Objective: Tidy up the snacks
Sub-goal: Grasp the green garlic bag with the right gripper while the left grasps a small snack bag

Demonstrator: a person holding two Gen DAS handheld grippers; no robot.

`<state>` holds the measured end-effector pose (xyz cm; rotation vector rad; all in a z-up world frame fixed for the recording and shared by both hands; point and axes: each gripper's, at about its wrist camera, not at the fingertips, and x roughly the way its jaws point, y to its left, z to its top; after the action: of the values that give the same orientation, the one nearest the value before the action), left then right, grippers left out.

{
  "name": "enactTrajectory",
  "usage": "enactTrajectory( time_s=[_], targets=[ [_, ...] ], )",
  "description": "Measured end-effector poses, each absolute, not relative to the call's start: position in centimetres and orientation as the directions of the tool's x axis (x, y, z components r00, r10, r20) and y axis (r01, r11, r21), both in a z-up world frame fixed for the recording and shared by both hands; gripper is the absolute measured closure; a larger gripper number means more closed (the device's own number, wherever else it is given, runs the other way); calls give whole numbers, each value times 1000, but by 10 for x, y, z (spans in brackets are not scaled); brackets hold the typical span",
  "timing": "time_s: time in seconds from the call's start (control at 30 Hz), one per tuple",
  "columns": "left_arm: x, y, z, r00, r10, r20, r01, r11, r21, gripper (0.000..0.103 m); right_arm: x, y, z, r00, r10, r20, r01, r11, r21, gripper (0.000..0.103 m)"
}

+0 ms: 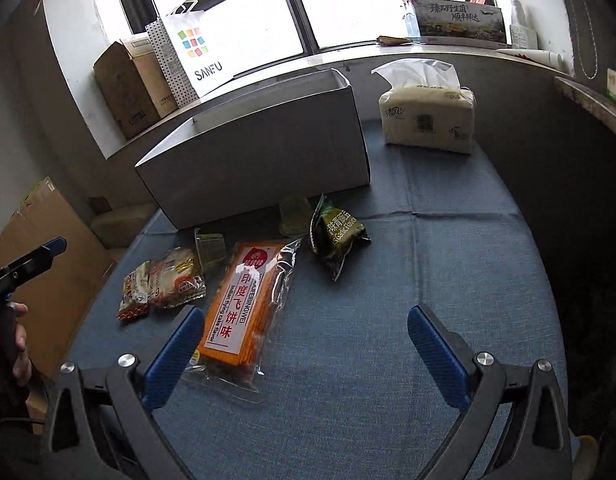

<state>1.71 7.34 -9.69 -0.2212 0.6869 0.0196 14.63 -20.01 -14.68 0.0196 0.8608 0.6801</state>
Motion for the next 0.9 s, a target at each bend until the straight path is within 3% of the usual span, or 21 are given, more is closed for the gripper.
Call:
enactTrajectory(
  time_s=[0.53,0.57,0.6,0.63,0.9],
  targets=[
    [18,75,-124,721,-41,-692,-103,981,-165,0,246,-128,-187,384,462,-799,-518,825,228,1],
    [17,76,-125,719,-39,-694,-107,980,-166,0,247,-125,-188,377,463,-802,-524,821,228,12],
    [17,77,-126,716,-35,-697,-113,980,-165,0,246,-123,-187,409,433,-803,-516,836,188,49],
    [16,78,-128,714,-33,-700,-118,979,-166,0,244,-122,-187,442,387,-809,-502,854,134,55],
    [18,87,-142,691,-42,-721,-134,974,-185,0,219,-145,-181,417,498,-761,-512,820,256,58]
  ],
)
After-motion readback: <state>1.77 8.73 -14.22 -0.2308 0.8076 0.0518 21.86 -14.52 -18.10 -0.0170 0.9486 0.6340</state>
